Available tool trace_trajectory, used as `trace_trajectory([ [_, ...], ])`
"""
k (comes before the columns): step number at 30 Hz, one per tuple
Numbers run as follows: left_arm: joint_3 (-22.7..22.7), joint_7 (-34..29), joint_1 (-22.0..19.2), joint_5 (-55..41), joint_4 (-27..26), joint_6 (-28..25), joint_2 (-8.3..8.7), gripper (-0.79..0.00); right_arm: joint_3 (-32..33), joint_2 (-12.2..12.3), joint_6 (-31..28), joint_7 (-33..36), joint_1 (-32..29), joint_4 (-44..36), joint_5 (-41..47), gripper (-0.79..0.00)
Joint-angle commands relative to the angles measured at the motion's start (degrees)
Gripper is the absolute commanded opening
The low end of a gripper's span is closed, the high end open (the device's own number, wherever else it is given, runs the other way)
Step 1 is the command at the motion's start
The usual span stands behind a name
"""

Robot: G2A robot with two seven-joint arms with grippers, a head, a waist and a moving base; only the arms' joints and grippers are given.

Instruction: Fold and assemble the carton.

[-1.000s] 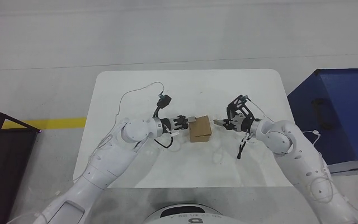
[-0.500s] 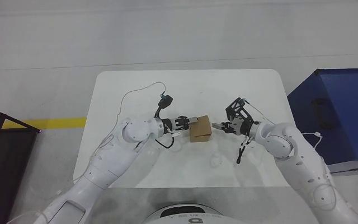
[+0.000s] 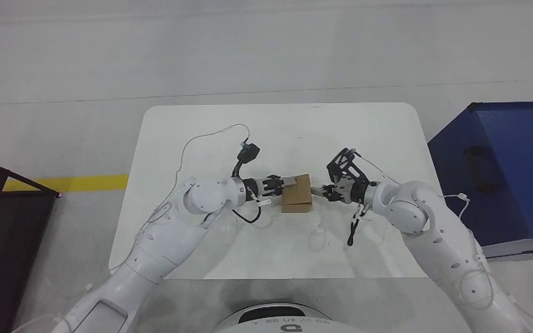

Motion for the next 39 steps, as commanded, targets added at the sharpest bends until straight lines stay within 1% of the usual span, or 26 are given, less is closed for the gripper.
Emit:
trace_trajectory([
  [1, 0.19, -0.23, 0.0, 0.52, -0.13, 0.27, -0.01, -0.308, -0.06, 0.0, 0.08, 0.2, -0.09, -0.05, -0.17, -0.191],
  [7, 1.43, -1.07, -0.48, 3.56, -0.38, 2.13, -0.1, -0.311, 0.65, 0.17, 0.24, 0.44, -0.72, -0.91, -0.97, -0.182],
  [13, 1.81, -1.17, -0.57, 4.43, -0.57, 2.99, -0.21, -0.317, 2.54, 0.63, 0.93, 0.3, -2.33, -3.18, -4.8, -0.16],
  [18, 2.07, -1.29, -0.44, 5.39, -0.75, 3.64, -0.24, -0.32, 4.18, 1.03, 2.59, 0.98, -4.07, -5.22, -8.86, -0.102],
  [20, 2.07, -1.29, -0.34, 5.5, -0.89, 3.76, -0.26, -0.323, 4.97, 1.1, 2.78, 0.19, -4.8, -5.74, -8.57, -0.102],
  [22, 2.04, -1.36, -0.31, 5.69, -0.99, 3.96, -0.26, -0.326, 5.89, 1.09, 3.03, -1.99, -5.4, -5.98, -7.24, -0.12],
  [24, 2.01, -1.33, -0.26, 5.94, -1.11, 4.08, -0.25, -0.329, 6.52, 0.99, 2.91, -5.08, -5.87, -6.05, -5.69, -0.194],
  [26, 1.95, -1.31, -0.18, 6.12, -1.18, 4.16, -0.25, -0.332, 6.4, 0.82, 1.93, -7.89, -6.08, -5.79, -4.02, -0.163],
  [27, 1.93, -1.31, -0.14, 6.18, -1.26, 4.22, -0.25, -0.332, 6.02, 0.74, 1.51, -8.54, -6.0, -5.58, -3.89, -0.169],
  [29, 1.89, -1.45, -0.09, 6.29, -1.34, 4.3, -0.25, -0.332, 4.63, 0.55, 0.53, -8.6, -5.48, -5.01, -3.91, -0.145],
  [30, 1.86, -1.51, -0.08, 6.32, -1.39, 4.33, -0.25, -0.332, 3.82, 0.41, 0.09, -8.74, -5.08, -4.53, -3.61, -0.145],
  [32, 1.78, -1.43, -0.01, 6.41, -1.5, 4.3, -0.25, -0.329, 2.28, 0.18, -0.42, -7.82, -3.97, -3.02, -3.65, -0.129],
  [33, 1.76, -1.43, 0.02, 6.48, -1.53, 4.28, -0.25, -0.332, 1.59, 0.08, -0.22, -6.87, -3.37, -2.2, -3.93, -0.126],
  [35, 1.69, -1.46, 0.07, 6.53, -1.59, 4.29, -0.25, -0.332, 0.34, -0.08, 0.36, -4.01, -2.11, -0.93, -4.59, -0.095],
  [39, 1.59, -1.54, 0.15, 6.61, -1.65, 4.3, -0.26, -0.329, 0.1, -0.28, 0.07, -4.14, -0.97, -0.5, -2.8, -0.092],
])
